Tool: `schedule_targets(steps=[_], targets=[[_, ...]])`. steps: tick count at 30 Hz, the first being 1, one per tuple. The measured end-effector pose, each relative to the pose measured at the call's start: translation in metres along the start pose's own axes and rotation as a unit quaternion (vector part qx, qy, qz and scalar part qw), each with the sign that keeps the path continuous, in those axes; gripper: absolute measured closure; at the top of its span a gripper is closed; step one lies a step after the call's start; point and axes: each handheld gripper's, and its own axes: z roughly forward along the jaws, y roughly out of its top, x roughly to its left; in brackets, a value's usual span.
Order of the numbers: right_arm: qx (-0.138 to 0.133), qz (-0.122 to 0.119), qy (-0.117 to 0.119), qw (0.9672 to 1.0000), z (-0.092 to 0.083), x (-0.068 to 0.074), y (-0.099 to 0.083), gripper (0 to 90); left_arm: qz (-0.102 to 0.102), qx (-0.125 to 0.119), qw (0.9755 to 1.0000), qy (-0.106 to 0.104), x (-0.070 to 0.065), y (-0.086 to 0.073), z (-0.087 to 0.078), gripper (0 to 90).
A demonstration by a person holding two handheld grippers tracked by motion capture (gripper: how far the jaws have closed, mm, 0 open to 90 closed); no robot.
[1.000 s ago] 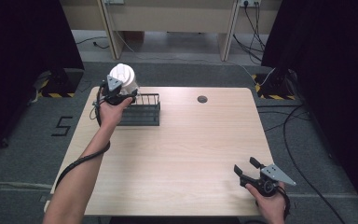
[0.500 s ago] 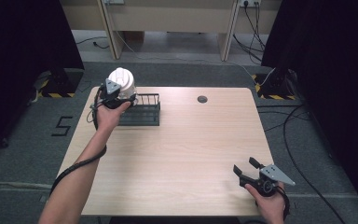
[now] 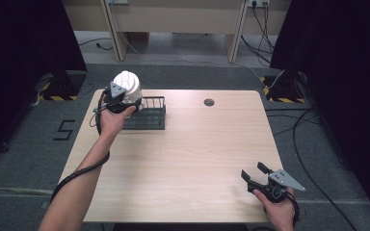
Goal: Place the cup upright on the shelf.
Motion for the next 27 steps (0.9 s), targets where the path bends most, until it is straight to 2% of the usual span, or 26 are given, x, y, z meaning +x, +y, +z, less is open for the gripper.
schedule_targets(steps=[4,12,22,27], targets=[[0.001,0.0,0.0,1.0,0.0002,0.0005,0.0,23.3,0.001,0.007,1.0,-0.005,-0.0014,-0.0029,0.0012,17.9],[0.0,0.0,0.0,1.0,0.0002,0.0002,0.0,23.3,-0.012,0.01,0.9999,-0.007,0.0008,0.0007,0.0026,17.9],[0.001,-0.001,0.0,1.0,0.0002,0.0004,0.0,23.4,-0.01,0.024,0.9996,-0.007,0.0024,-0.0009,-0.0002,17.9],[0.003,-0.005,-0.001,1.0,0.001,0.0006,0.0003,23.4,-0.02,0.034,0.9992,-0.01,0.0034,-0.005,0.0049,17.8]])
